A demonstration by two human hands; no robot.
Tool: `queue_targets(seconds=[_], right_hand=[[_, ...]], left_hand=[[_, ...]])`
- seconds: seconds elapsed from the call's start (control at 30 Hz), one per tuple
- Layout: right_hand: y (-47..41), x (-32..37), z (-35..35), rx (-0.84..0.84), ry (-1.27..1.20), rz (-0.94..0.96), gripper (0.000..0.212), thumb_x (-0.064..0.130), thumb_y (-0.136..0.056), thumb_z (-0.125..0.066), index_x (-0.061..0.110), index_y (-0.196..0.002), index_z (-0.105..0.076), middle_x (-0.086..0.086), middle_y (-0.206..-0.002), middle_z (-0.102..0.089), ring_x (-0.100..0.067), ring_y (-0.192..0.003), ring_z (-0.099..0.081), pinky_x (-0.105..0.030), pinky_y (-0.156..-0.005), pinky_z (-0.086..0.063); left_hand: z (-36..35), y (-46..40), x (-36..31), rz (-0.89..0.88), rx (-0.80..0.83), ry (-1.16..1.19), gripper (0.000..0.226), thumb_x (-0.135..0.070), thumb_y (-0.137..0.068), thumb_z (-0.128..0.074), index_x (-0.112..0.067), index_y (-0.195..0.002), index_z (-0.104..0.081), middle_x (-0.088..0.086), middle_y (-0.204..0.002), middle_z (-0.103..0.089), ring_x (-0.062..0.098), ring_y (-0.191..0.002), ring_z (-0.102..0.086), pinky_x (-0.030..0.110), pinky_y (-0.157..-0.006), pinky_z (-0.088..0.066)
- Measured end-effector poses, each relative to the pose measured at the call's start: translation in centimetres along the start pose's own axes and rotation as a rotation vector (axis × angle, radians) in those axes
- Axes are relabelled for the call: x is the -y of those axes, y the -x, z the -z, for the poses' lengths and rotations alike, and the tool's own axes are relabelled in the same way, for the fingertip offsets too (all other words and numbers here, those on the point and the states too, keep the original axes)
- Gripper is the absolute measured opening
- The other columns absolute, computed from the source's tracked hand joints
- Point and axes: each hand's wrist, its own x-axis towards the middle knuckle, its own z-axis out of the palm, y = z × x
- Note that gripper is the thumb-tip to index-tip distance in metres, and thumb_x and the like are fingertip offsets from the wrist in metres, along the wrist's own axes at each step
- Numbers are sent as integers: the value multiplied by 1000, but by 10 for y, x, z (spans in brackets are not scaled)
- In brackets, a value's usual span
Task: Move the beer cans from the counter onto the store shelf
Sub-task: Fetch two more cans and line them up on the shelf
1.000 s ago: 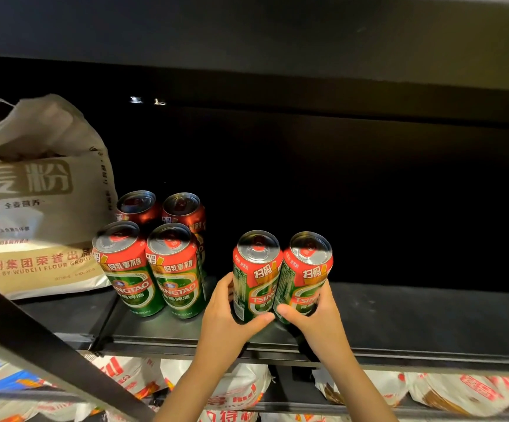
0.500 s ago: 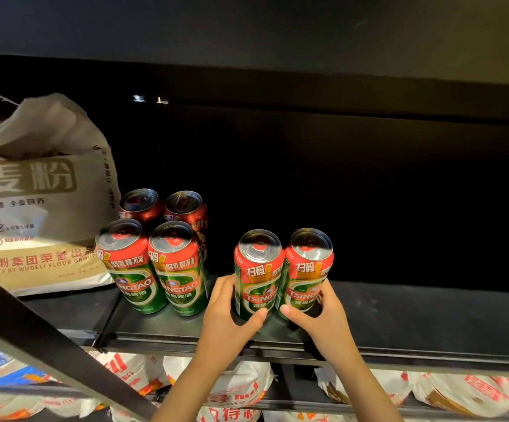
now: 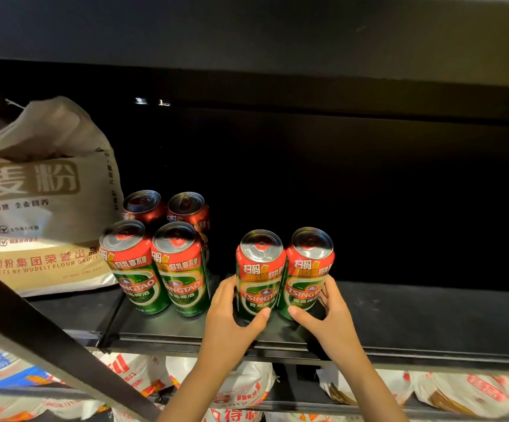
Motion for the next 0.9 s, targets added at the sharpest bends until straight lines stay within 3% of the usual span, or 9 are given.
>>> queue_targets(seconds=[0.1,0.23,0.37,0.5,0.73,0.9], right_hand=[[0,0,1,0,-16,-2,58,23,-74,-79,31,-125,-51,18,-118,-63,-2,-115,-56,-25,-96,-47],[0,3,2,0,-21,4,56,21,-72,-79,25,-123,-58,15,-114,-67,-4,-111,-60,-19,-92,-49],[0,5,-2,0,13,16,58,31,-69,-80,23,-123,-59,10,-117,-65,-8,-112,-59,-29,-96,-50],[2,5,-7,-19,33,29,62,34,-67,-81,22,-124,-59,12,-117,-66,-6,-111,-59,-29,-96,-50],[2,7,-17,-55,45,33,60,34,-67,-80,24,-123,-60,17,-113,-67,-3,-109,-60,-28,-96,-50],[2,9,-24,-65,42,40,57,29,-71,-80,27,-124,-58,19,-113,-66,-1,-109,-59,-25,-95,-49]], left_hand=[[-2,2,1,-68,-27,-98,62,-51,-72,-65,-20,-122,-48,-9,-114,-43,8,-112,-48,13,-91,-40],[-7,4,6,-52,-96,-166,81,-52,-67,-72,-16,-132,-41,-7,-115,-43,9,-111,-48,19,-91,-44],[-7,11,5,83,-202,-46,77,-31,-63,-84,-32,-122,-34,-17,-115,-48,5,-108,-50,8,-85,-38],[-6,20,8,84,-238,-38,72,-29,-67,-82,-36,-123,-37,-13,-120,-49,3,-109,-50,10,-87,-38],[-7,22,11,4,-294,-110,76,-39,-69,-70,-15,-136,-43,-5,-118,-45,-11,-112,-41,2,-86,-38],[-8,21,8,26,-381,-25,64,-39,-69,-70,-39,-125,-39,-24,-121,-46,-6,-110,-49,10,-89,-44]])
